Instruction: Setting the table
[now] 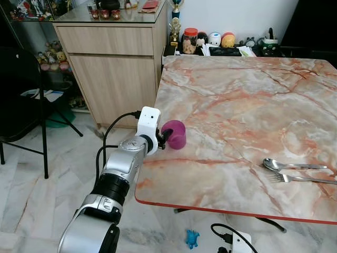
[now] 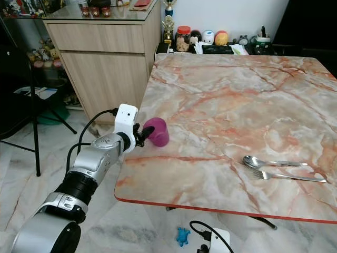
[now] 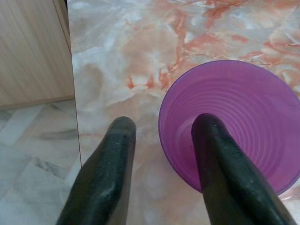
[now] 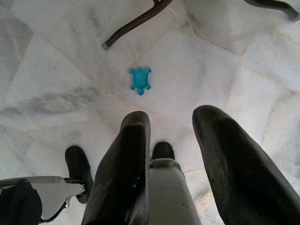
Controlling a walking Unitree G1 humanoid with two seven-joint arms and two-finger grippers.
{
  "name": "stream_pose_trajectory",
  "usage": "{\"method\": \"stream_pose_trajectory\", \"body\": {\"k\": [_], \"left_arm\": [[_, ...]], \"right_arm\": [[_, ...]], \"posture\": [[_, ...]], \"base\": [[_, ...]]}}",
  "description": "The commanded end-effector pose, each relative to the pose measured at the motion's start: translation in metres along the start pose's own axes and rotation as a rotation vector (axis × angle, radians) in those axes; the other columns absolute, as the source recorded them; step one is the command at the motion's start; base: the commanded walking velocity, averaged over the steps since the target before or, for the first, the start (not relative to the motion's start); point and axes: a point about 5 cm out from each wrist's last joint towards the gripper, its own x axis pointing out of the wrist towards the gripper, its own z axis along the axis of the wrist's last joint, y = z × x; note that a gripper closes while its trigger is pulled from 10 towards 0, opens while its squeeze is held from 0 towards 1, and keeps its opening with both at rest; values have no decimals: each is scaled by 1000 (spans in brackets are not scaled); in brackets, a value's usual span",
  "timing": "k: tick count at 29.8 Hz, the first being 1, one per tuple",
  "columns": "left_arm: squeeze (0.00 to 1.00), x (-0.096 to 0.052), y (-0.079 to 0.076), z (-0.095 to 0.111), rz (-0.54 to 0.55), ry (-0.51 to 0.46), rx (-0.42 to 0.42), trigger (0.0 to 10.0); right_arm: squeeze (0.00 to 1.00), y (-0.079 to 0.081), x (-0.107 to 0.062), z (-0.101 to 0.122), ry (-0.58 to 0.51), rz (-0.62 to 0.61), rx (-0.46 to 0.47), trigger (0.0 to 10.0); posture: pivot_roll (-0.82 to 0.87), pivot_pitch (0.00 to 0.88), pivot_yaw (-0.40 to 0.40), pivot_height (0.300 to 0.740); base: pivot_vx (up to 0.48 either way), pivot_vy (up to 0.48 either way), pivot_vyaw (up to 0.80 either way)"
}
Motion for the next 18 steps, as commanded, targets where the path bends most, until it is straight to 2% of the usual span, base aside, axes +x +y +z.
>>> {"method": "stream_pose_trajectory", "body": {"k": [1, 18], "left_arm": [[0, -1, 2, -7, 7, 31, 10, 0], [0, -2, 5, -8, 1, 34, 18, 0]], "right_arm": [[0, 0, 0, -2, 10, -4, 11, 10000], [0, 0, 0, -2, 9, -7, 13, 10000]], "posture": [[78, 0, 11, 740], [77, 0, 12, 740]], "base": [[0, 0, 0], [0, 0, 0]]}}
